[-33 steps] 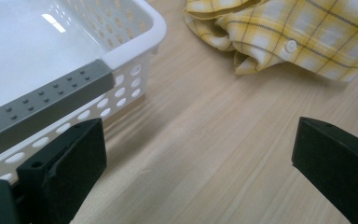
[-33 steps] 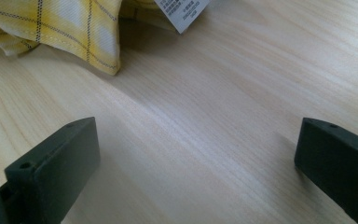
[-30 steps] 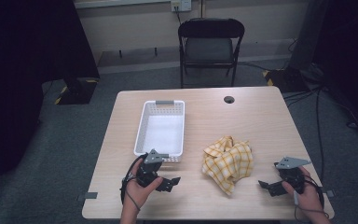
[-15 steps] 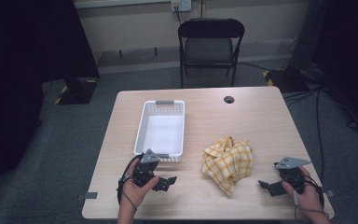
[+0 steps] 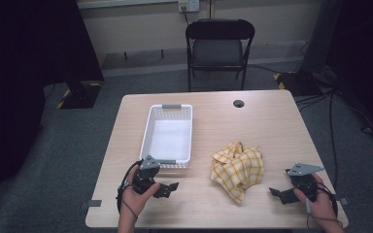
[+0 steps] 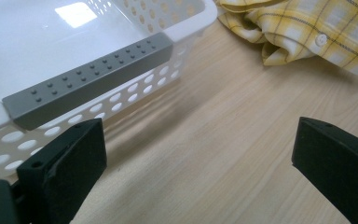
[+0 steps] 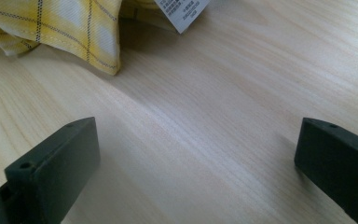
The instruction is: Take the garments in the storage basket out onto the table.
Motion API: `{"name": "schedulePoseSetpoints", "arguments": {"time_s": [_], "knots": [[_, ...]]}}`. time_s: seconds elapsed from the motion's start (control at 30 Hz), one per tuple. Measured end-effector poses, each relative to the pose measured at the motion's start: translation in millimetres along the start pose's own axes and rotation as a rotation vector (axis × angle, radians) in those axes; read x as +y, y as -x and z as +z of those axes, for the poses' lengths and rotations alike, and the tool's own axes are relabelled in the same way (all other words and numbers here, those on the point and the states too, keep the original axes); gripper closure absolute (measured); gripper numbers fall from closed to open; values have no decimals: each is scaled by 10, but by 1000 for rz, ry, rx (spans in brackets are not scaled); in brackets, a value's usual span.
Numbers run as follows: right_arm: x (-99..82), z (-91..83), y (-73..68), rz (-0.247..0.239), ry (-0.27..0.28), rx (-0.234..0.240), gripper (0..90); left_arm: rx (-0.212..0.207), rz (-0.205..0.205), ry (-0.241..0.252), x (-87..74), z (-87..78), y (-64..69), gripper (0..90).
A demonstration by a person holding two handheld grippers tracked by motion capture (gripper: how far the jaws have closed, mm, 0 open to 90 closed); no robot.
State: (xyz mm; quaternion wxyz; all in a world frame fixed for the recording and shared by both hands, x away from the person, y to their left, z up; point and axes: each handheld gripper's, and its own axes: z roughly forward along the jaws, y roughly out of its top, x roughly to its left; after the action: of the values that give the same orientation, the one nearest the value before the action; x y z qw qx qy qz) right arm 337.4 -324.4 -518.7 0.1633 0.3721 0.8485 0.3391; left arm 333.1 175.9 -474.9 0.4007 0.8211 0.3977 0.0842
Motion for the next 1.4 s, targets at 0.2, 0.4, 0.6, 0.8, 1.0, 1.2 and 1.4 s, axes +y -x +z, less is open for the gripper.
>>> {"name": "schedulePoseSetpoints", "arguments": {"time_s": [0.2,0.4,0.6,0.8,1.0,1.2,1.4], "knots": [[0,0,0,0,0,0,0,12,-6,-2,-21,-11,-30,27],[0,0,0,0,0,0,0,23,-13,-4,-40,-20,-53,27],[0,0,0,0,0,0,0,33,-21,2,-59,-49,-87,27],[0,0,0,0,0,0,0,48,-34,2,-88,-67,-129,27],[0,0,0,0,0,0,0,67,-43,5,-109,-83,-158,27],[0,0,0,0,0,0,0,87,-57,-2,-146,-84,-199,27],[0,0,0,0,0,0,0,107,-73,-5,-184,-76,-238,27]]}}
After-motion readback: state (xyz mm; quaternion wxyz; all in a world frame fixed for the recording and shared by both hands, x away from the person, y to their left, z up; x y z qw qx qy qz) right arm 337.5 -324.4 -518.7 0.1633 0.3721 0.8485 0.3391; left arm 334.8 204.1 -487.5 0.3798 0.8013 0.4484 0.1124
